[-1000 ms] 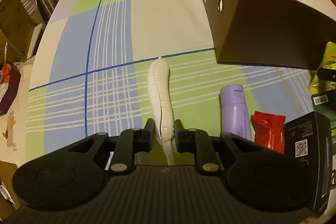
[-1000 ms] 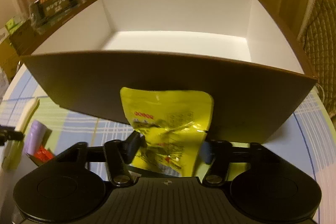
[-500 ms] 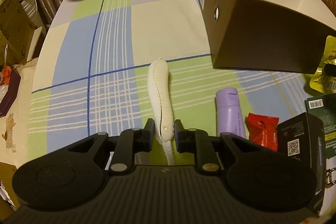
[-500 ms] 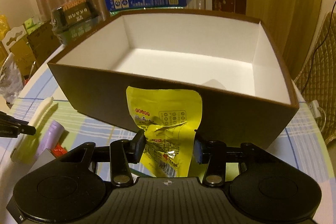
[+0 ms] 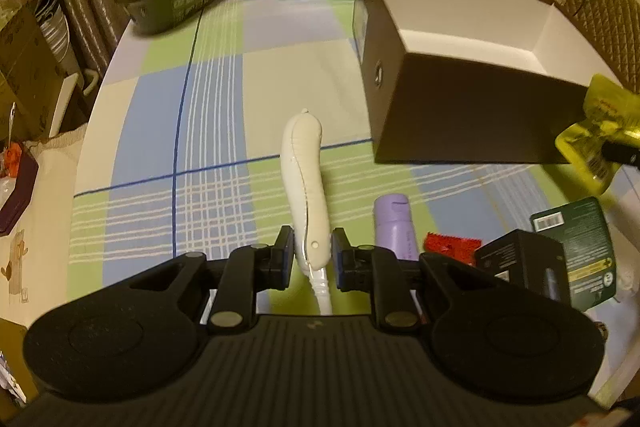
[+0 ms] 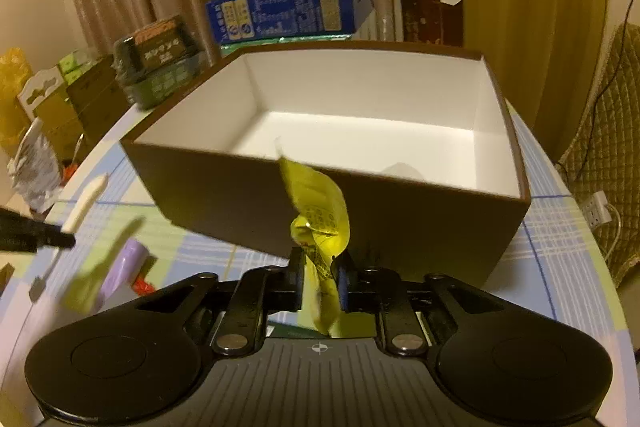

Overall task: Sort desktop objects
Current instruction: 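Carry toothbrush and yellow packet into the box and release both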

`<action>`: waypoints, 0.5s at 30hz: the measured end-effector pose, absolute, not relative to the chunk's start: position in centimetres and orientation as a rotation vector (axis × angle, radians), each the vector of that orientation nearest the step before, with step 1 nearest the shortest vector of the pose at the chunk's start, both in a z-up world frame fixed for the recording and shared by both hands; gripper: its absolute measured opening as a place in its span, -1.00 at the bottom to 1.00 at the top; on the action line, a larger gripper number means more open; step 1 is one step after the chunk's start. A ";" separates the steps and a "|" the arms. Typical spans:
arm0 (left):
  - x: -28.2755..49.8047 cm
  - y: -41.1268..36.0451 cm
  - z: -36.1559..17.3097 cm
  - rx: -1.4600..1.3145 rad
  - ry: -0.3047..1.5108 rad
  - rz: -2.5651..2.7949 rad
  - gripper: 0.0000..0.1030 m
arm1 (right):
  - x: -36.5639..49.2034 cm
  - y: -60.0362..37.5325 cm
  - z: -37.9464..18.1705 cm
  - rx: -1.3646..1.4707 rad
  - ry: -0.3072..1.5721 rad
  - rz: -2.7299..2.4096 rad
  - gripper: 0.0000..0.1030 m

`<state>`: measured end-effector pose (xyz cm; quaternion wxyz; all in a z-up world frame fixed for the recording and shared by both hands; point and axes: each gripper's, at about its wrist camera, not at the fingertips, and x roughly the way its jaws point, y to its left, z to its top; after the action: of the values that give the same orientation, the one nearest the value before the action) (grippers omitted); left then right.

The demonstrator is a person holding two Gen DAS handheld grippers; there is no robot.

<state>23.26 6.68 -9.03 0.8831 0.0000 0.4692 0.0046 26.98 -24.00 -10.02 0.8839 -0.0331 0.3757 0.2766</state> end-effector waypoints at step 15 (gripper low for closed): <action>22.1 5.4 -6.9 -0.005 0.931 -0.020 -0.70 | 24.9 -24.8 -8.0 -0.015 0.772 0.640 -0.94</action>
<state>22.10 5.44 -6.92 0.8935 -0.0025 0.4489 -0.0098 24.87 -24.77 -8.03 0.8768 -0.0072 0.3702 0.3069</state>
